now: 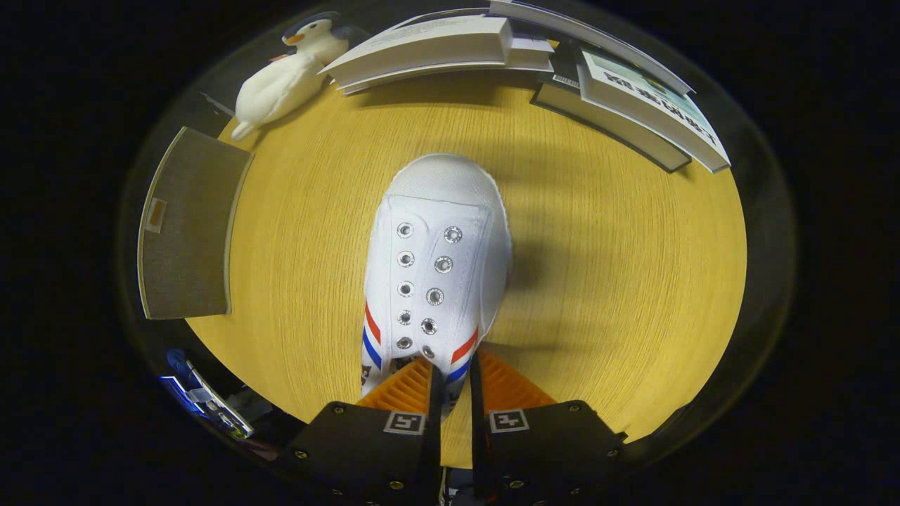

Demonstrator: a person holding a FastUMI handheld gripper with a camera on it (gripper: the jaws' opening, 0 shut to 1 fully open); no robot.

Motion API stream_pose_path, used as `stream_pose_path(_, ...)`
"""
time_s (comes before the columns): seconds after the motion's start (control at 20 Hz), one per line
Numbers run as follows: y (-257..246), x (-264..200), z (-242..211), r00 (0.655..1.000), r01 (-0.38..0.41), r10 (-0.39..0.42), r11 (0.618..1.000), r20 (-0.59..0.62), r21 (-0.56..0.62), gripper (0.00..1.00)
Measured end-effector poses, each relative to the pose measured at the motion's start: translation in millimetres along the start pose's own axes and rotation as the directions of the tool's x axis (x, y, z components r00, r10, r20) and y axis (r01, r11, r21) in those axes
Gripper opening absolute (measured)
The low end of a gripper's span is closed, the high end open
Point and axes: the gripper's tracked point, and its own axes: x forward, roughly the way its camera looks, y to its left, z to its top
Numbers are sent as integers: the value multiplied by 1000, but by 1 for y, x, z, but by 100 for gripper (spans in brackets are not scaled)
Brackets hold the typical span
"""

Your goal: Open the storage box then place both shoes into the box .Put the left shoe in first, then the right shoe, with the right side of both shoes facing outward in a uniform manner.

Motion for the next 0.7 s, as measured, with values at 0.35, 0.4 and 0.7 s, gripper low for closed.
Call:
stream_pose_path(0.35, 6, -16, -8, 1000, -25, 25, 1000, 8, 17, 2)
stream_pose_path(0.4, 6, -23, -5, 999, -29, 29, 999, 22, 21, 2)
stream_pose_path(0.7, 30, -67, 5, 994, -88, 88, 996, 69, 3, 2)
